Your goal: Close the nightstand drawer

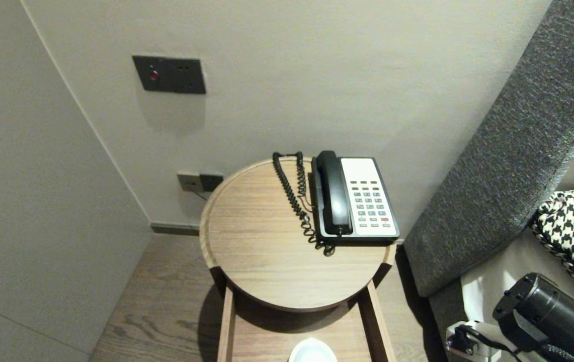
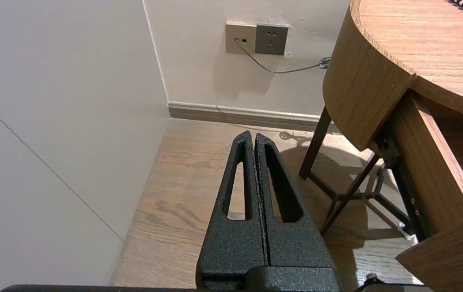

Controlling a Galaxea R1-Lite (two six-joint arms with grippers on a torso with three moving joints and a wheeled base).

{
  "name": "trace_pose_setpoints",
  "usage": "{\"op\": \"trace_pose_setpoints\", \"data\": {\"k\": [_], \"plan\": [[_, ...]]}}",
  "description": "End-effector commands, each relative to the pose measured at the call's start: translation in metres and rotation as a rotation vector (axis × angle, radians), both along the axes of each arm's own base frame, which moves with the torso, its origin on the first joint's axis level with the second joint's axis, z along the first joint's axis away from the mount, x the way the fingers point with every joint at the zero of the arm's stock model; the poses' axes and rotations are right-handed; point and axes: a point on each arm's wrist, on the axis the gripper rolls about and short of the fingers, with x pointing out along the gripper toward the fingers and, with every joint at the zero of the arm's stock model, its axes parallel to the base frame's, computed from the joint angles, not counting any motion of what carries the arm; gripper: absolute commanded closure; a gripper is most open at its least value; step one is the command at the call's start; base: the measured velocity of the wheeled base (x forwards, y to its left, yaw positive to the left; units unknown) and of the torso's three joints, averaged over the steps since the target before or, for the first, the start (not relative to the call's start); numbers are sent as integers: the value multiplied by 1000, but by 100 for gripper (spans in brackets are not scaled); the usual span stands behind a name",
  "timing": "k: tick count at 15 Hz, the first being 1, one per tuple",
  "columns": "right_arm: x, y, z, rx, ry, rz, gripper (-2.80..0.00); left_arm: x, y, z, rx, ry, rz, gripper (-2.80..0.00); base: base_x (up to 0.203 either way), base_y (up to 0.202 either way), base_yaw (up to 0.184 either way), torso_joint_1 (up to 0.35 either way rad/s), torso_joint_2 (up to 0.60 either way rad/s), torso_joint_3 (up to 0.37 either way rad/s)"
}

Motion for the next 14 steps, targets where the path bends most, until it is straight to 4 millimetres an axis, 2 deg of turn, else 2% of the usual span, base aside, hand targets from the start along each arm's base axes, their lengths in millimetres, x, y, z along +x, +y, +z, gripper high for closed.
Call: {"op": "trace_pose_setpoints", "data": {"k": [1, 8, 14], "plan": [[0, 5, -14, 30, -38, 21, 0, 0, 0, 0, 0, -1, 1, 0, 0, 0, 0, 0, 0, 0], [1, 11, -30, 68, -106, 44, 0, 0, 0, 0, 0, -1, 1, 0, 0, 0, 0, 0, 0, 0], [9, 18, -39, 6, -157, -28, 0, 0, 0, 0, 0, -3, 1, 0, 0, 0, 0, 0, 0, 0]]}}
